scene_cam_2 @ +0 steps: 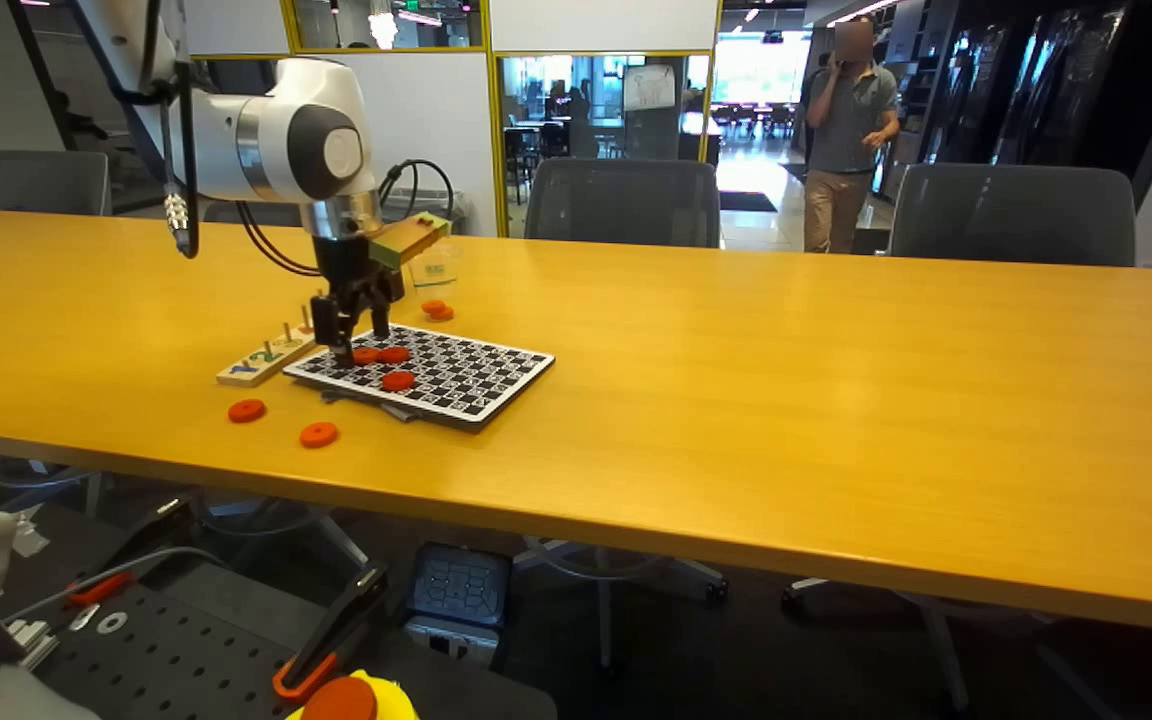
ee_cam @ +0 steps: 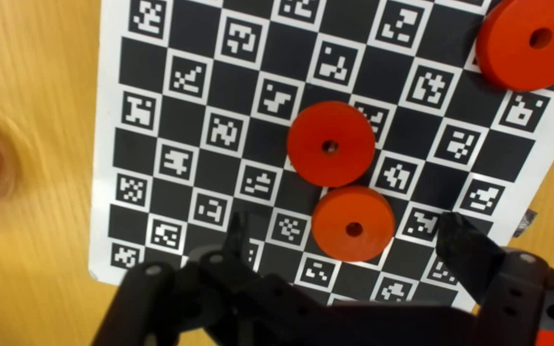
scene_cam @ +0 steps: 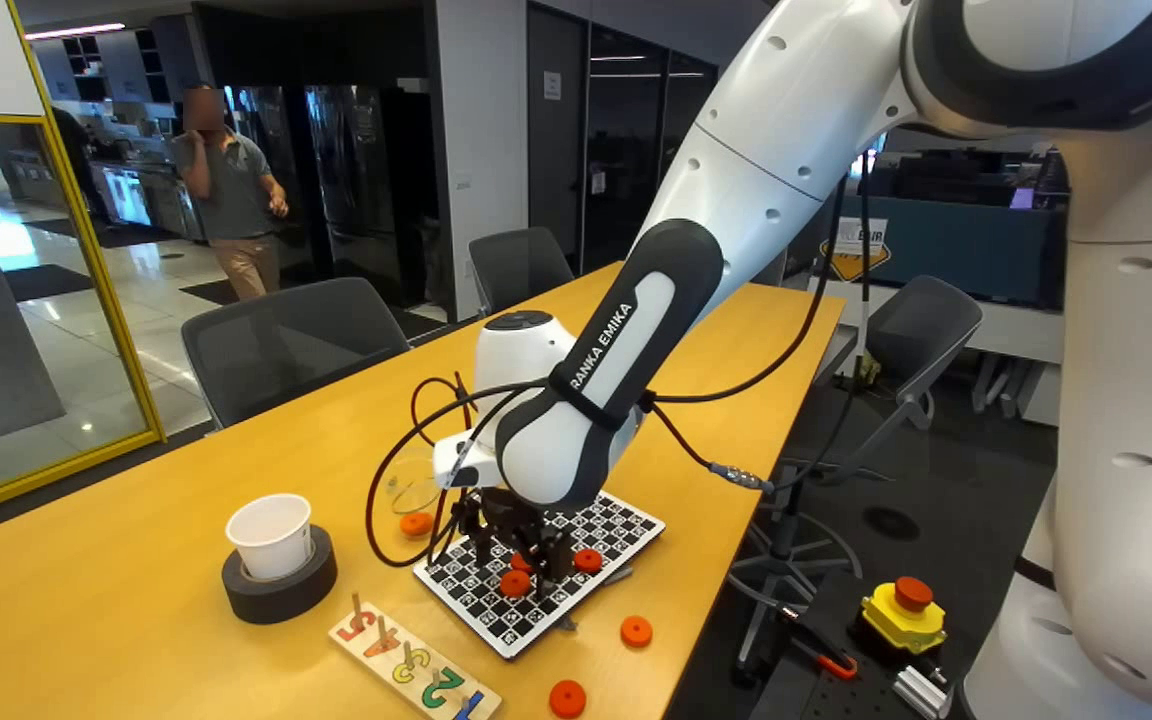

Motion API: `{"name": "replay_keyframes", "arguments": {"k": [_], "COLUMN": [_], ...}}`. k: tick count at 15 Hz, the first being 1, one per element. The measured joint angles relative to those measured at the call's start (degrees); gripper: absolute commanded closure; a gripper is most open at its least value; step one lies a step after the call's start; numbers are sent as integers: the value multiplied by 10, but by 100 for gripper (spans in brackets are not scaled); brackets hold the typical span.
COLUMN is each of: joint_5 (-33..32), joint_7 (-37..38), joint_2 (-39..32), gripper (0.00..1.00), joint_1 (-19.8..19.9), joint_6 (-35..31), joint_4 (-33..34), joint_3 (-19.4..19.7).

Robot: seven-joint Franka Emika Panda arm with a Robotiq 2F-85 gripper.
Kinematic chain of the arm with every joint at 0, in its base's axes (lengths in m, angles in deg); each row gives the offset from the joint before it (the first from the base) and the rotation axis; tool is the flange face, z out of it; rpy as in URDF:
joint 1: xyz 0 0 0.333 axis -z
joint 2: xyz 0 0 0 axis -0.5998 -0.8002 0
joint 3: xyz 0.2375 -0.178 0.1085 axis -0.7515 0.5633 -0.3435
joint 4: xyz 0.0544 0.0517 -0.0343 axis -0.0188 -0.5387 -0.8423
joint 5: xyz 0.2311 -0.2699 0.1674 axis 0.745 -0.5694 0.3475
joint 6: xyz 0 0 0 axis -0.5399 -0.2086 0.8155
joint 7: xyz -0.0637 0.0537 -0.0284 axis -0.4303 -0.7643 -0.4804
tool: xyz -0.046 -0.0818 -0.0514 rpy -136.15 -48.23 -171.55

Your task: Pick up all the orange objects from the checkers board and the table, and put them in two cups

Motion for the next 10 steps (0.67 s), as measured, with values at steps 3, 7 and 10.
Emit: {"name": "replay_keyframes", "arguments": {"k": [3, 7, 10], "joint_5": [0, 0, 0], "joint_7": [0, 0, 0], "joint_2": [-2, -8, -14], "gripper": [0, 0, 0], "joint_1": [0, 0, 0], "joint_6": [15, 48, 59], "joint_4": [9, 27, 36], "joint_3": [0, 0, 1]}}
